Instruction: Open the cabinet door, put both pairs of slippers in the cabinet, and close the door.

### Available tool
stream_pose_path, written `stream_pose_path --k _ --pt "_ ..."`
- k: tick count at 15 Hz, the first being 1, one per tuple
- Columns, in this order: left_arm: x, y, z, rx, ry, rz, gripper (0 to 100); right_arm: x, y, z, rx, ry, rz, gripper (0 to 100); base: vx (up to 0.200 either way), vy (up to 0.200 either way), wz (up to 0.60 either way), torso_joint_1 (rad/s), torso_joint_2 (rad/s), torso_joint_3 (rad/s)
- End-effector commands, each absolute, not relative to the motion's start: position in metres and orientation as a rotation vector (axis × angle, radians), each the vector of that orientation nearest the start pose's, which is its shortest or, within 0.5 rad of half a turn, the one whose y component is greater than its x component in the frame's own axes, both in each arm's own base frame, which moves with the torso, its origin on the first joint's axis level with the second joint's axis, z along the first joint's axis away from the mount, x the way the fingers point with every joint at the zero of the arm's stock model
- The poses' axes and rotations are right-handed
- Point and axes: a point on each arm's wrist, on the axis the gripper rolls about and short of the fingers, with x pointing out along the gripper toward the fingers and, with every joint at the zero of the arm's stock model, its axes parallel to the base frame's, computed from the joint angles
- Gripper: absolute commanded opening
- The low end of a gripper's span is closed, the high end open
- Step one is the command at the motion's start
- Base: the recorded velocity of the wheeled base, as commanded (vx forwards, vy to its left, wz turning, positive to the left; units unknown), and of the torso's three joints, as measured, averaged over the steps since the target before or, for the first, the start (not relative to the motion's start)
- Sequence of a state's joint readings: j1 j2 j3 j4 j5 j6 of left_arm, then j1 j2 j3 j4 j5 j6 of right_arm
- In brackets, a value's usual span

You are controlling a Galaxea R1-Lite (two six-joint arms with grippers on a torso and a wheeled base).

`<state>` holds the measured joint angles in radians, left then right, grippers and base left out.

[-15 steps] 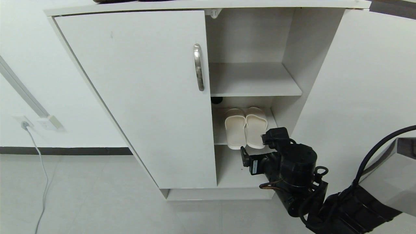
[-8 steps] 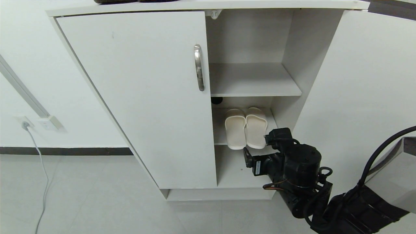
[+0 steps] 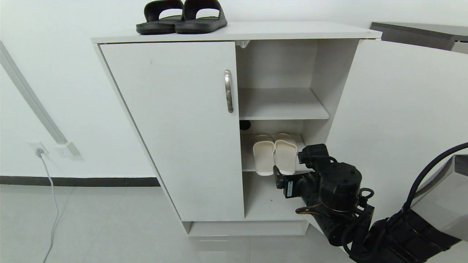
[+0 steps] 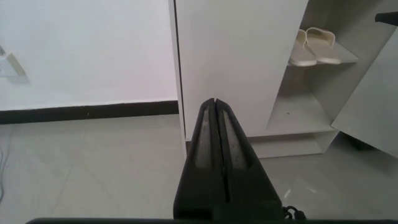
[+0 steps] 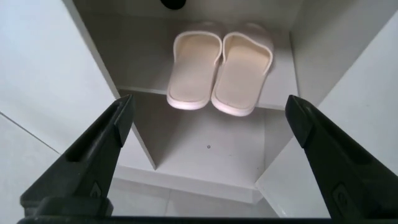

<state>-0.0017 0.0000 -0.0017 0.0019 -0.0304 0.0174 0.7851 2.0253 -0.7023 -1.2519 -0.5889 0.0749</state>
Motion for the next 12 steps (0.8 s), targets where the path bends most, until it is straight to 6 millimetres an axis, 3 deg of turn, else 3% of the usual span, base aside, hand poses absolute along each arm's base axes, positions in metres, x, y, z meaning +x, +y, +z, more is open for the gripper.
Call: stream_pose_path --k 1,6,12 --pt "-0.0229 -0.0007 0.0757 0.02 0.0 -0.032 0 0.2541 0.2364 0.1097 0.026 0.067 0.194 100 0.0 0.0 0.0 -0.002 0.0 0.1" --pt "-0.0229 -0.0007 0.0757 0.017 0.0 -0.032 0 0.2537 0.236 0.1081 0.021 0.073 0.194 100 0.0 0.0 0.0 0.0 0.0 0.01" --pt "-0.0228 -0.0007 0.0758 0.015 0.001 -0.032 0 0.254 0.2363 0.1058 0.017 0.077 0.193 100 0.0 0.2 0.0 0.007 0.0 0.003"
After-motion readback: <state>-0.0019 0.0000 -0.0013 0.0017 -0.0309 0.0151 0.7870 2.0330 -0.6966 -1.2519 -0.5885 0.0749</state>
